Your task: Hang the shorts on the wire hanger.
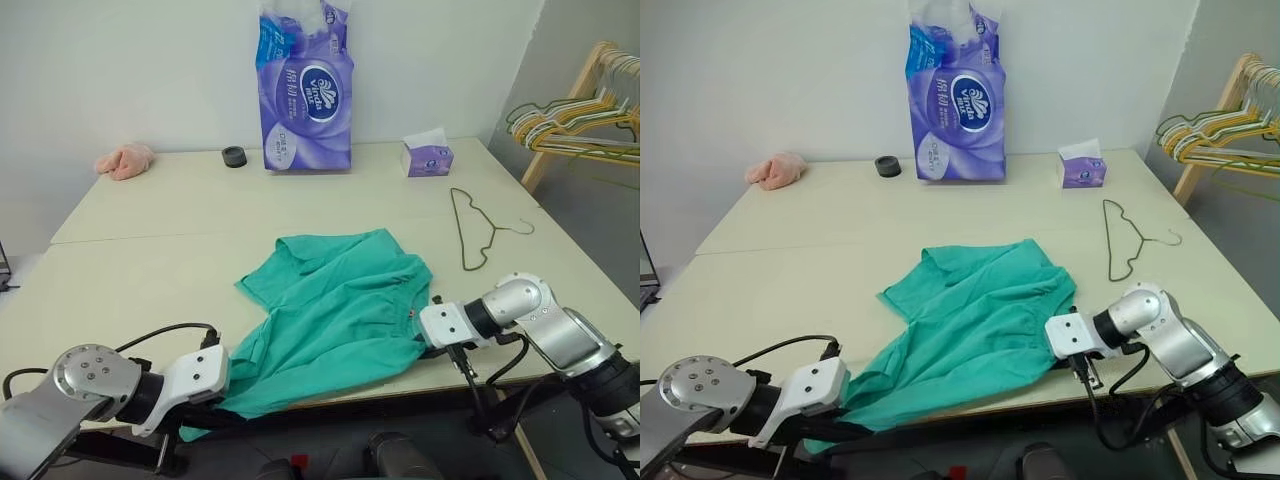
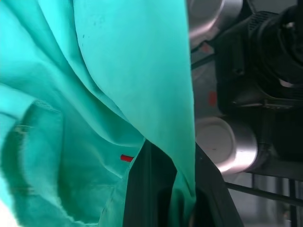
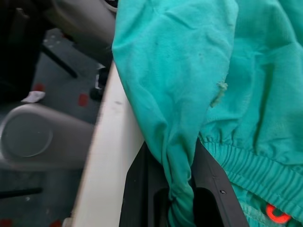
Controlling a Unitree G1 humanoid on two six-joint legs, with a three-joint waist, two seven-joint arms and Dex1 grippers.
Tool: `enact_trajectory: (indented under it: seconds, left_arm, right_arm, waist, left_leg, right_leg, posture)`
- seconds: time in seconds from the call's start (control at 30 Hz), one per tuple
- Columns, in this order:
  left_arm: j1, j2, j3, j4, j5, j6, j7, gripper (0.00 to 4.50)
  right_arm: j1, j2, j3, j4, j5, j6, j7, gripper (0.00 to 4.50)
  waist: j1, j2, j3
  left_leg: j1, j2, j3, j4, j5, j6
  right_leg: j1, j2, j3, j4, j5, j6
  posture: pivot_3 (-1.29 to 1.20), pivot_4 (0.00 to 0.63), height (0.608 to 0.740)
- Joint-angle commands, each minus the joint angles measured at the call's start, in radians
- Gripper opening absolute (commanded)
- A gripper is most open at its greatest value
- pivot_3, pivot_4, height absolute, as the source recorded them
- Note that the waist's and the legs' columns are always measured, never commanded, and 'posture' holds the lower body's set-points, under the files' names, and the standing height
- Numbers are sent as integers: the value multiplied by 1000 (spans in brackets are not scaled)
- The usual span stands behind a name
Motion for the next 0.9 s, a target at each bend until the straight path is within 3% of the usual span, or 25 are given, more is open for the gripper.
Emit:
enact_trajectory:
  seconds: [0.03,0.2,0.3,0.67,0.9]
  left_arm:
    - [9,2,3,-40,1,-15,-14,43]
    - [24,5,0,-57,8,0,-11,43]
    - [11,0,-13,-69,-1,29,1,655]
    - [-19,-14,8,-77,-34,48,4,3807]
    - [-46,-65,87,-63,-126,92,12,3828]
  right_arm:
    - [3,-14,7,-23,-5,-28,15,0]
    - [0,-29,18,-34,9,-3,51,0]
    - [-19,-27,21,-24,5,-5,57,883]
    - [-31,-84,-15,-103,127,71,128,4444]
    - [-55,-121,-89,-124,255,163,122,4481]
  waist:
    - [0,0,0]
    - [-1,0,1]
    - [-1,0,2]
    - [-1,-1,7]
    - [-1,-2,12]
  left_leg:
    - [0,0,0,0,0,0]
    - [0,0,0,0,0,0]
    - [0,0,0,0,0,0]
    - [0,0,0,0,0,0]
    - [0,0,0,0,0,0]
  right_leg:
    - [0,0,0,0,0,0]
    - [0,0,0,0,0,0]
    - [0,0,0,0,0,0]
    - [0,0,0,0,0,0]
    - [0,0,0,0,0,0]
  posture:
    - [-172,32,740]
    - [-173,34,740]
    - [-173,34,740]
    - [-177,33,740]
    - [-178,32,740]
